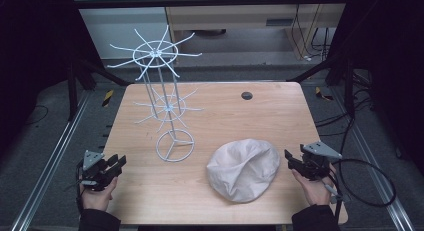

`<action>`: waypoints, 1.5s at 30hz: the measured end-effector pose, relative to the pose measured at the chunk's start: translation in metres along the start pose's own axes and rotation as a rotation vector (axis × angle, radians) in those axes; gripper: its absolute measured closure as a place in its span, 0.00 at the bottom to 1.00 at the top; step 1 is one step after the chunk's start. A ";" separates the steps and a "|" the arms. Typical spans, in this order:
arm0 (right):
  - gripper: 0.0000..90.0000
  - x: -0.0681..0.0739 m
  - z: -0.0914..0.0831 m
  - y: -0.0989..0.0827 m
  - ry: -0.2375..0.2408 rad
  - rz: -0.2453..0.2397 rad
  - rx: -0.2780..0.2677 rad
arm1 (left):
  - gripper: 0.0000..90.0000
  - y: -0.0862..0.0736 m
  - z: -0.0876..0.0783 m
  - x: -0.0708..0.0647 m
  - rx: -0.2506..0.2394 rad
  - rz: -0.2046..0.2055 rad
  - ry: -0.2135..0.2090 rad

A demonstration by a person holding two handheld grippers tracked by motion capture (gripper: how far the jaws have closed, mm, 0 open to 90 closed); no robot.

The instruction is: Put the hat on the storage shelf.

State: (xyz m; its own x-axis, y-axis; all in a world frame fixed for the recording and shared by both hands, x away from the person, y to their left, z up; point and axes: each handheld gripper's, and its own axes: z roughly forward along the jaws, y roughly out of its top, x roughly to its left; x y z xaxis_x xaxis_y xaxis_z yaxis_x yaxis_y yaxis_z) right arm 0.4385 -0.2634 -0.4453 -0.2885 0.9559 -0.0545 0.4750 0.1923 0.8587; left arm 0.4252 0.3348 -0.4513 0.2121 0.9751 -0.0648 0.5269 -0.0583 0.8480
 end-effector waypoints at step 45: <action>1.00 0.116 -0.012 0.010 0.586 -0.268 0.186 | 0.96 0.002 -0.003 -0.008 0.065 0.044 0.019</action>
State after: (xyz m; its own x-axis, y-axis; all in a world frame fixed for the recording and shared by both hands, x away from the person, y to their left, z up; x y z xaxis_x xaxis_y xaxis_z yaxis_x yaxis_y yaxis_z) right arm 0.3998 -0.1530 -0.4367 -0.7953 0.6012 0.0776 0.4447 0.4915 0.7488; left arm 0.4222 0.3271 -0.4478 0.2212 0.9751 -0.0176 0.5700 -0.1146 0.8136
